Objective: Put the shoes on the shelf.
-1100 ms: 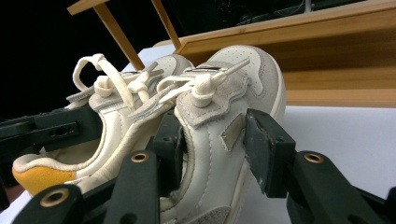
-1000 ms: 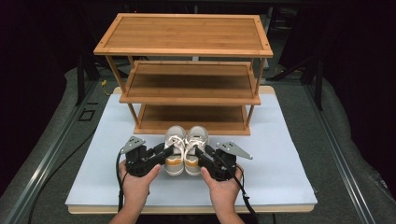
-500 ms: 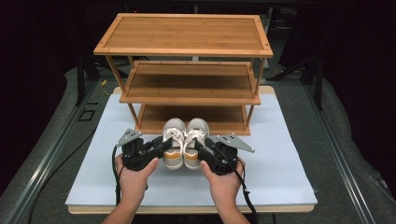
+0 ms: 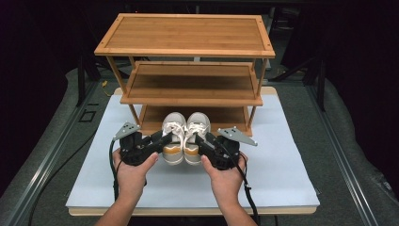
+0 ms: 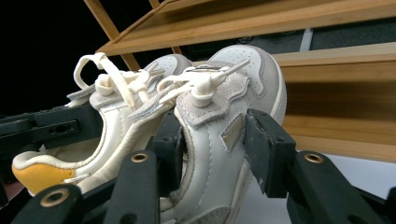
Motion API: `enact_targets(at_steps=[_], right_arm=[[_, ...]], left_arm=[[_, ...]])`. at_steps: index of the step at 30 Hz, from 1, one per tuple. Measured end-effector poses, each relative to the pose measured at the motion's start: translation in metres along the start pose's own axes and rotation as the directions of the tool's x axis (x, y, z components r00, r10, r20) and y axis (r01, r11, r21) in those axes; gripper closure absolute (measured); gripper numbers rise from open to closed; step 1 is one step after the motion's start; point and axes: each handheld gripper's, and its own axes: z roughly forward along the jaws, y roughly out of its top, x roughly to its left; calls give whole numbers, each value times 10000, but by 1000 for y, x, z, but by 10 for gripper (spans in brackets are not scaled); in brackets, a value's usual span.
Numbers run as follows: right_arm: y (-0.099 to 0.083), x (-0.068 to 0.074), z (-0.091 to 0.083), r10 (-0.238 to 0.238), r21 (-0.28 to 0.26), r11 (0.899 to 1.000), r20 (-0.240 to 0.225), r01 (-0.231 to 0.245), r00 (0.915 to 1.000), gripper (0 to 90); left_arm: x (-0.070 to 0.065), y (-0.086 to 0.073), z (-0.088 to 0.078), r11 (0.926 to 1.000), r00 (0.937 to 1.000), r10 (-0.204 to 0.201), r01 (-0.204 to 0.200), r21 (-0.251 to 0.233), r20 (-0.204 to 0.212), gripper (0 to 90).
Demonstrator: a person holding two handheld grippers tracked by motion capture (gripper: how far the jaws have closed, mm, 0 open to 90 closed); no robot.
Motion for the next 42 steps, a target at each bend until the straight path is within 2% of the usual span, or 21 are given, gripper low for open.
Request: enact_targets(at_steps=[9, 13, 18, 19, 20, 28, 42], right_arm=[[15, 2, 1, -211, 15, 9998, 44, 211, 9998, 584], [20, 1, 2, -161, 24, 9999, 41, 160, 9999, 584], [28, 1, 2, -269, -78, 9996, 56, 270, 9996, 585], [30, 1, 2, -283, 26, 9996, 200, 283, 9994, 585], [31, 1, 3, -273, -88, 9996, 88, 274, 9996, 584], [45, -1, 7, -239, -161, 9996, 120, 241, 9996, 584], [63, -5, 23, -245, 58, 9997, 160, 244, 9996, 584]], left_arm=[[0, 13, 2, 10000, 10000, 70, -70, -70, 16, 587], [-1, 19, 4, 10000, 10000, 89, -89, -45, 29, 587], [-3, 28, 5, 9996, 9996, 272, -272, -39, 11, 587], [-3, 29, 6, 9996, 9997, 254, -254, -90, 11, 587], [-3, 31, 7, 9997, 9997, 236, -236, -88, 6, 587], [-3, 44, 12, 9996, 9996, 270, -270, -129, 6, 587], [7, 59, 23, 9998, 10000, 77, -77, -158, -26, 587]])
